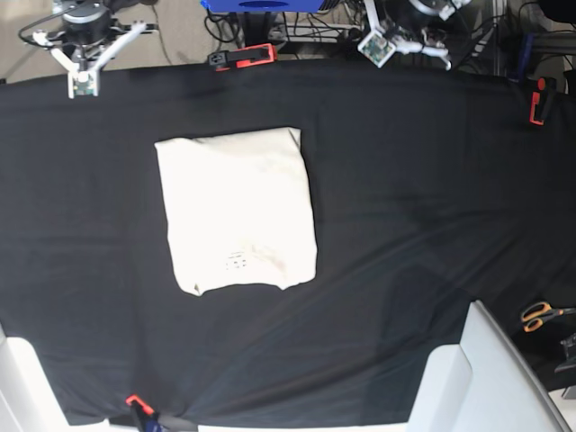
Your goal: Fold the T-shirt properly
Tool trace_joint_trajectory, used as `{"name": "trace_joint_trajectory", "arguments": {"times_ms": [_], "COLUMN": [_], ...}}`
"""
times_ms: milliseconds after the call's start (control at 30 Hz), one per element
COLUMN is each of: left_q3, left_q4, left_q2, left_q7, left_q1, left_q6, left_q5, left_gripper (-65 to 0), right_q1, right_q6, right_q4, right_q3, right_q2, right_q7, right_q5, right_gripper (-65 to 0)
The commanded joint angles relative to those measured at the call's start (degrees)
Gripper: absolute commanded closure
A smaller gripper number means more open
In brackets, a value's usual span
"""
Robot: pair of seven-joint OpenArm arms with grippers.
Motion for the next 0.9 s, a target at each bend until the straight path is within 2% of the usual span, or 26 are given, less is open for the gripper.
{"name": "trace_joint_trajectory", "arguments": {"times_ms": [0,133,233,333,467,600,667,800,867], "left_q3": [0.5,0.8,0.1,0.8,1.1,1.6,1.6,0.9,0.9], "left_q4": [0.6,-0.6,-3.4,-10.8,-29.9,-57.9,-74.7,-105.2,-110.1], "left_q2": [0.0,1.4,2.6,2.6,2.9,2.9,2.9,2.6,2.5], "left_q7": [-1.0,-0.9,-0.9,-1.0,-1.7,-10.6,-16.9,-35.7,-43.5], "left_q1": [1.8,5.1,6.4,6.8,1.0,-10.8,-18.7,-34.3,-37.5], "left_q6": [0.3,0.3,0.3,0.3,0.3,0.3,0.3,0.3,0.3], "left_q5": [-0.2,-0.1,-0.1,-0.1,-0.3,-4.0,-4.7,-5.0,-5.1], "left_gripper": [0.0,0.0,0.0,0.0,0.0,0.0,0.0,0.0,0.0], "right_q1": [-1.4,-1.9,-1.4,0.4,8.0,17.4,23.2,34.2,36.0], "right_q6": [-0.4,-0.4,-0.2,0.0,0.0,0.0,0.0,0.0,-0.1], "right_q4": [0.4,-1.5,-7.6,-17.6,-36.6,-60.8,-76.7,-104.7,-109.3], "right_q3": [0.6,0.1,-0.2,-1.2,-9.2,-16.9,-19.8,-21.5,-21.3], "right_q2": [0.4,0.3,0.6,0.9,2.7,2.5,0.9,-3.3,-4.0], "right_q7": [-0.9,-7.9,-10.6,-10.5,-8.3,3.5,11.8,33.1,41.4], "right_q5": [-0.5,0.2,6.1,10.4,11.8,11.8,11.8,11.8,11.8], "right_gripper": [-0.3,-0.5,-0.5,-0.2,-0.2,-0.2,-0.2,-0.5,-0.6]}}
